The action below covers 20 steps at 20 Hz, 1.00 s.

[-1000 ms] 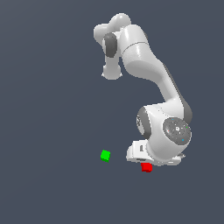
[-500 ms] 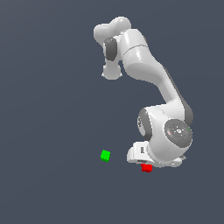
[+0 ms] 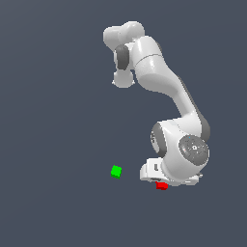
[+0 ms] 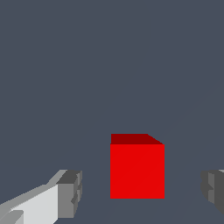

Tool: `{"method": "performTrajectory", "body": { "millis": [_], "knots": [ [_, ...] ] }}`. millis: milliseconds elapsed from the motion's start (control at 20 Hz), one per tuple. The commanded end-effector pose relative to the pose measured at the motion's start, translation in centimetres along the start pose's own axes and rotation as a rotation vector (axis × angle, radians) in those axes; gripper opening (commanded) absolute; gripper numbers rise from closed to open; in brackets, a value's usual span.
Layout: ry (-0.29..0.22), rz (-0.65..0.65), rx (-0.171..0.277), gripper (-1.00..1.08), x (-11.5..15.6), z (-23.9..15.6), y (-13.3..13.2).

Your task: Stack the red cube on top of the green cube.

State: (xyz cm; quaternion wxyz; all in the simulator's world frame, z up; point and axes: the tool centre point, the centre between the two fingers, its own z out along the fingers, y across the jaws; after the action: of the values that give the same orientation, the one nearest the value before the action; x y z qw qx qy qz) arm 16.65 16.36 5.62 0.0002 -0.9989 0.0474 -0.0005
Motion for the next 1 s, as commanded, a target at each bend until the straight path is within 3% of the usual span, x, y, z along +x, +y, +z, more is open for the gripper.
{"method": "performTrajectory", "body": {
  "millis": [0, 800, 850, 950],
  "knots": [
    [-0.001, 0.000, 0.000, 1.00, 0.0, 1.0, 0.0],
    [-0.001, 0.001, 0.000, 1.00, 0.1, 3.4, -0.1],
    [-0.001, 0.001, 0.000, -1.00, 0.1, 3.4, -0.1],
    [-0.001, 0.001, 0.000, -1.00, 0.1, 3.4, -0.1]
  ]
}}
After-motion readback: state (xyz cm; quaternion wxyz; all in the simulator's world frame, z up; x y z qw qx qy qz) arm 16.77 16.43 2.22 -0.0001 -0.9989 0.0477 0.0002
